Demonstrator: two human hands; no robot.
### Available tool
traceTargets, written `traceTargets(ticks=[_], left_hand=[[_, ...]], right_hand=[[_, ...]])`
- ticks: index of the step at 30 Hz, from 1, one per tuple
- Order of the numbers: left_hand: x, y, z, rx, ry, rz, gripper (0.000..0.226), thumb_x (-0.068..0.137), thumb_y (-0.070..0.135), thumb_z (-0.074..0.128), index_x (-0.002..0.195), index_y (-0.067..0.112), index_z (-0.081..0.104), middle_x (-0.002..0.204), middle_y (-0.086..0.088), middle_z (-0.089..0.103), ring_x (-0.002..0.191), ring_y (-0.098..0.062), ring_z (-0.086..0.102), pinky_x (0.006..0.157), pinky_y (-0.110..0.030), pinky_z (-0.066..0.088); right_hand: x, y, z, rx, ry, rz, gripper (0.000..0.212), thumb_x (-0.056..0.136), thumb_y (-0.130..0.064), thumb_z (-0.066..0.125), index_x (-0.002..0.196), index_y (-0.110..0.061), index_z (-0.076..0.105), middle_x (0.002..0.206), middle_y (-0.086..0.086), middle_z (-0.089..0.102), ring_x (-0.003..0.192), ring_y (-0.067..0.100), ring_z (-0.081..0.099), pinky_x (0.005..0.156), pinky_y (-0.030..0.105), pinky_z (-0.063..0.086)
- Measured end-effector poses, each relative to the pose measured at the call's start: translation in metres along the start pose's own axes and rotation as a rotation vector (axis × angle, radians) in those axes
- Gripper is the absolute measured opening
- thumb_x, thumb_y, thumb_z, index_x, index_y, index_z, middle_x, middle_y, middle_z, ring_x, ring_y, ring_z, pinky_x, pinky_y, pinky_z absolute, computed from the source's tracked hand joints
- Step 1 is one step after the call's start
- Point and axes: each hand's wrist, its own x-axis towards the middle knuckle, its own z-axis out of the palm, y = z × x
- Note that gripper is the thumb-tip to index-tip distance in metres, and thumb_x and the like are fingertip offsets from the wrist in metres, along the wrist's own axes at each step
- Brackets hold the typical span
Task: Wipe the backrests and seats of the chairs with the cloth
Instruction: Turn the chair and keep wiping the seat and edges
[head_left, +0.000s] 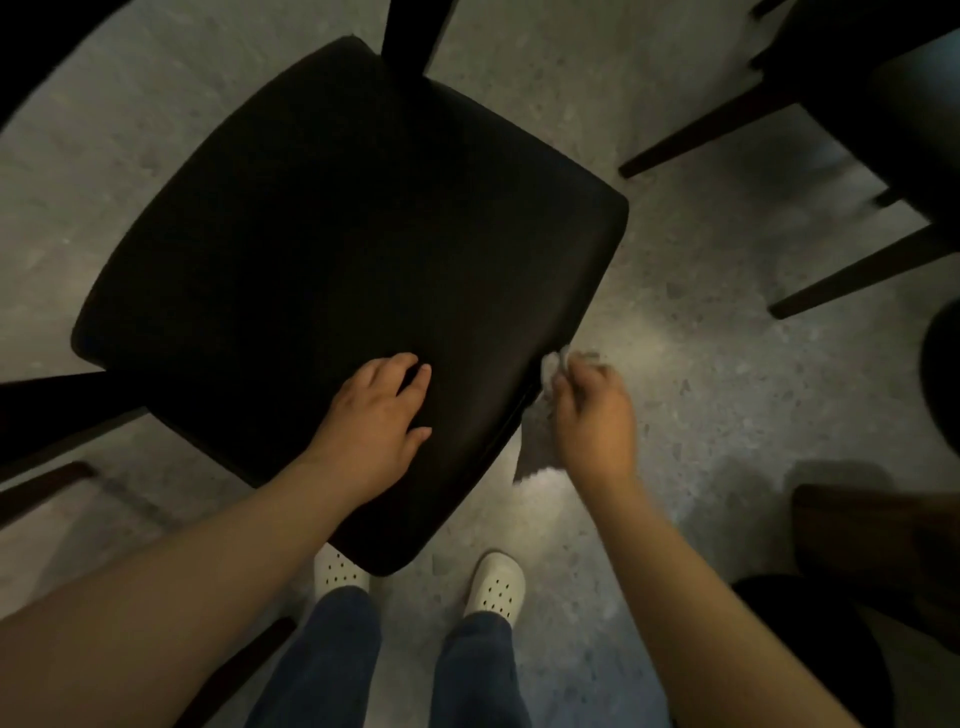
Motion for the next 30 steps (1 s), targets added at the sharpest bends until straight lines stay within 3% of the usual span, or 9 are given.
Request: traceTargets(ticks=[4, 8, 12, 17, 20, 22, 24, 28, 30], left_hand=[[0.002, -0.001, 0.002, -0.031, 0.010, 0.002, 0.071, 0.097, 0.043, 0.049, 0.155, 0.024, 0.012, 0.159, 0.000, 0.007, 0.146, -0.022, 0.008, 0.120, -0.039, 0.019], [0.002, 0.001, 0.002, -0.025, 0.011, -0.016, 0.068, 0.098, 0.042, 0.048, 0.154, 0.024, 0.014, 0.159, 0.000, 0.008, 0.146, -0.022, 0.009, 0.119, -0.039, 0.022], [0.002, 0.002, 0.003, -0.027, 0.021, -0.020, 0.067, 0.098, 0.041, 0.047, 0.154, 0.022, 0.015, 0.159, -0.001, 0.009, 0.146, -0.023, 0.010, 0.119, -0.040, 0.021], [0.002, 0.004, 0.009, -0.005, 0.040, -0.038, 0.067, 0.098, 0.042, 0.046, 0.154, 0.022, 0.014, 0.159, -0.001, 0.008, 0.146, -0.023, 0.009, 0.120, -0.040, 0.020], [0.003, 0.001, 0.011, 0.013, 0.055, -0.035, 0.068, 0.097, 0.042, 0.047, 0.154, 0.024, 0.015, 0.159, -0.001, 0.009, 0.146, -0.023, 0.011, 0.119, -0.041, 0.022], [0.003, -0.001, 0.010, -0.012, 0.053, -0.016, 0.067, 0.097, 0.041, 0.048, 0.154, 0.024, 0.016, 0.159, 0.000, 0.010, 0.146, -0.023, 0.012, 0.119, -0.041, 0.023], [0.004, -0.005, 0.010, -0.035, 0.046, -0.005, 0.066, 0.097, 0.041, 0.048, 0.154, 0.024, 0.017, 0.159, 0.000, 0.011, 0.145, -0.023, 0.012, 0.119, -0.041, 0.022], [0.005, -0.008, 0.013, -0.050, 0.040, 0.012, 0.068, 0.097, 0.041, 0.048, 0.154, 0.024, 0.015, 0.159, 0.000, 0.009, 0.146, -0.023, 0.011, 0.119, -0.039, 0.020], [0.004, -0.008, 0.014, -0.078, 0.039, 0.020, 0.068, 0.097, 0.040, 0.049, 0.154, 0.024, 0.014, 0.160, 0.001, 0.008, 0.147, -0.021, 0.009, 0.117, -0.038, 0.018]], right_hand=[[0.002, -0.016, 0.020, 0.018, -0.003, 0.027, 0.039, 0.099, -0.029, 0.047, 0.136, -0.020, 0.051, 0.124, 0.002, 0.049, 0.102, 0.013, 0.053, 0.080, 0.018, 0.038], [-0.066, -0.003, 0.019, 0.020, -0.209, -0.145, 0.029, 0.096, -0.024, 0.052, 0.123, -0.020, 0.062, 0.105, -0.010, 0.051, 0.086, 0.002, 0.053, 0.070, 0.005, 0.038], [-0.045, 0.006, -0.004, 0.081, -0.136, -0.081, 0.027, 0.096, -0.024, 0.049, 0.119, -0.024, 0.063, 0.100, -0.012, 0.051, 0.085, -0.002, 0.051, 0.076, 0.017, 0.045], [-0.019, -0.008, 0.014, 0.017, -0.105, -0.016, 0.039, 0.100, -0.025, 0.045, 0.138, -0.021, 0.050, 0.124, 0.000, 0.050, 0.096, 0.008, 0.054, 0.081, 0.020, 0.047], [-0.057, -0.007, 0.025, -0.002, -0.181, -0.101, 0.032, 0.099, -0.023, 0.048, 0.129, -0.018, 0.058, 0.111, -0.005, 0.054, 0.084, 0.001, 0.052, 0.068, 0.007, 0.040], [-0.076, -0.001, 0.019, 0.037, -0.276, -0.131, 0.024, 0.096, -0.018, 0.051, 0.113, -0.016, 0.068, 0.097, -0.008, 0.057, 0.079, -0.001, 0.051, 0.068, 0.006, 0.039], [-0.074, 0.001, 0.008, 0.091, -0.249, -0.088, 0.021, 0.095, -0.016, 0.051, 0.104, -0.019, 0.069, 0.091, -0.009, 0.058, 0.081, -0.002, 0.053, 0.068, 0.008, 0.040], [-0.038, -0.008, 0.009, 0.108, -0.109, 0.033, 0.033, 0.100, -0.023, 0.046, 0.131, -0.021, 0.057, 0.118, -0.007, 0.053, 0.102, 0.007, 0.054, 0.084, 0.019, 0.041], [-0.038, -0.015, 0.022, 0.092, -0.098, 0.067, 0.034, 0.101, -0.024, 0.045, 0.132, -0.018, 0.055, 0.123, -0.003, 0.051, 0.106, 0.011, 0.054, 0.083, 0.019, 0.040]])
